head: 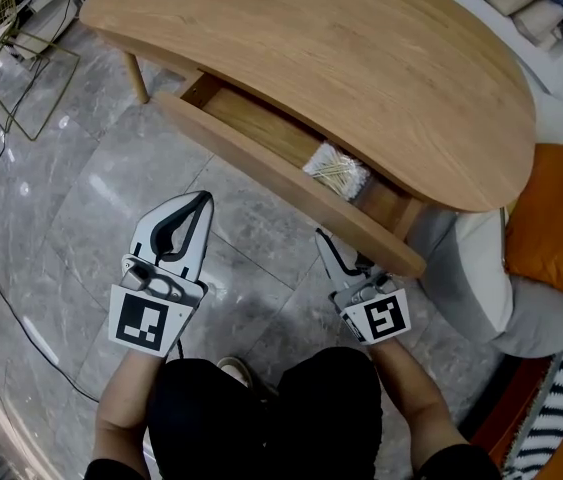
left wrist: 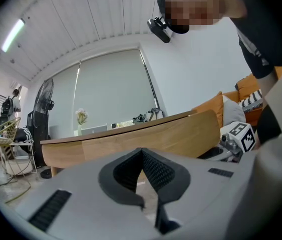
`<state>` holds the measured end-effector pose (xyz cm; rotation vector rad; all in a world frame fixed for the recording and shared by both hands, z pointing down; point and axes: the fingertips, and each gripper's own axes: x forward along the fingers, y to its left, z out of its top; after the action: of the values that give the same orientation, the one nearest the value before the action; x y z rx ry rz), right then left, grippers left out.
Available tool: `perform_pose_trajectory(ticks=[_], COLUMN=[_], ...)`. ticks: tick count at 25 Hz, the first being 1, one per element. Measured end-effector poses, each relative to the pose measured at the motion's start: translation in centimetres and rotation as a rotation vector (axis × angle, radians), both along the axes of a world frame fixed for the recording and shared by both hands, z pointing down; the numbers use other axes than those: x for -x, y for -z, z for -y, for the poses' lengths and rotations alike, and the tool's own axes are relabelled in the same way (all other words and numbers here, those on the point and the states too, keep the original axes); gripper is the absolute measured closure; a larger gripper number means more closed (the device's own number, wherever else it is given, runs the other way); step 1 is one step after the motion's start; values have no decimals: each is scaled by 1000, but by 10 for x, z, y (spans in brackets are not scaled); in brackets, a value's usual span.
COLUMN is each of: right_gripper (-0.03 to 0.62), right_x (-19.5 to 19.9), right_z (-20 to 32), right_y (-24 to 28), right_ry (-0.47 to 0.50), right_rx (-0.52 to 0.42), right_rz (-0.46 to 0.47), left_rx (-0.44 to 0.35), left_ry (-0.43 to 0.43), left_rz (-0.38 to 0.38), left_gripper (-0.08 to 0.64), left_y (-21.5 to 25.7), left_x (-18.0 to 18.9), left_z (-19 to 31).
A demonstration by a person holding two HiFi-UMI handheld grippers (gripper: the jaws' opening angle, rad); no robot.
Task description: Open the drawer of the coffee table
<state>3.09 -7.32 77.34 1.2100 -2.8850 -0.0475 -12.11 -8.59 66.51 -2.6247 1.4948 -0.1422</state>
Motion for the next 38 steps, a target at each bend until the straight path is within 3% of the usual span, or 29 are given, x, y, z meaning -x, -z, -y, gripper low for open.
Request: perform_pose_trajectory(ticks=[6,11,13,26,29,34,38], right_gripper=[445,445,485,489,488,491,588], right_x=[-47,-41,-41,-44,-48,-51,-69], right_z=[-26,-30,-31,-33,-35,-50,-57], right_y=[14,43,41,36,22,16,26], right_ry=[-13,0,-2,-7,-4,-4,-42], right_rx=[-12,-54,-53,-40,8,131,210], right_rz=[-73,-30,-41,-64,-103,-153,-189], left_rx=[10,20,22,22,51,167,240], left_ry=[-9,-14,-18,-23,-28,3,6], left_rz=[-2,11,18,9,-4,-36,-24], left_gripper=[554,554,553,554,554,553,554], left_y=[-1,-5,-6,-6,-8,-5,11], left_x=[-3,-7,-9,-11,-20,-19,-23], left_z=[2,4,5,7,4,1,-7])
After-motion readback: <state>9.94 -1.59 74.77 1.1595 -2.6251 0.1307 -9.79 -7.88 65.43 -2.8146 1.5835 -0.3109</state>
